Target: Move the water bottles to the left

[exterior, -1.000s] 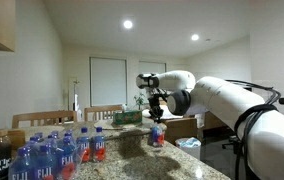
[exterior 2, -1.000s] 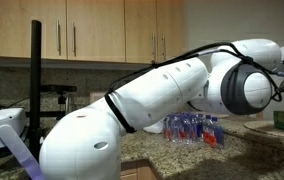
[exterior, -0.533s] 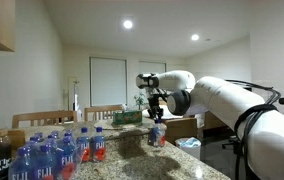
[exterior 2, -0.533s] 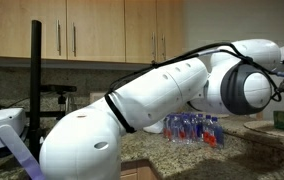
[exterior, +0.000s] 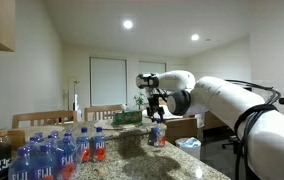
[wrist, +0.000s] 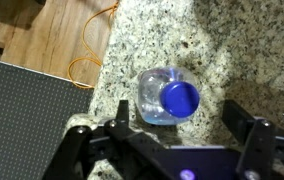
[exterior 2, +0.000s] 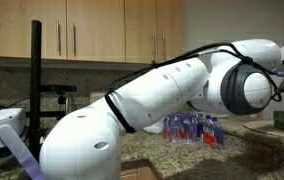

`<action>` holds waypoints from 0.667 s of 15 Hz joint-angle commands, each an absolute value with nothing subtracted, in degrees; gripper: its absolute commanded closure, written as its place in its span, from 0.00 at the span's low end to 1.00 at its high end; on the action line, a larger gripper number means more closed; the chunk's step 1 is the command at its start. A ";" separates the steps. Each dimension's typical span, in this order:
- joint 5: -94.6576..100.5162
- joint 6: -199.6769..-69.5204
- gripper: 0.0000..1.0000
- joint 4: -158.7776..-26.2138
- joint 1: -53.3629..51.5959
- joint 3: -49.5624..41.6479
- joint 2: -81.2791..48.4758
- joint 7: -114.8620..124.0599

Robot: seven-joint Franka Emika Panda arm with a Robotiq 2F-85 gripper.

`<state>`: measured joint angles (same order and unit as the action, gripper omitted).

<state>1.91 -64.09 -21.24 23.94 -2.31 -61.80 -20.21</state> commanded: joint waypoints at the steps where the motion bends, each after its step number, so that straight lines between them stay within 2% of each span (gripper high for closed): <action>1: 2.07 -64.45 0.29 -21.68 23.96 -2.79 -61.59 -21.41; 2: 2.05 -64.52 0.32 -21.64 24.00 -2.80 -61.61 -21.41; 10: 2.60 -64.43 0.86 -21.70 23.50 -3.37 -61.71 -21.06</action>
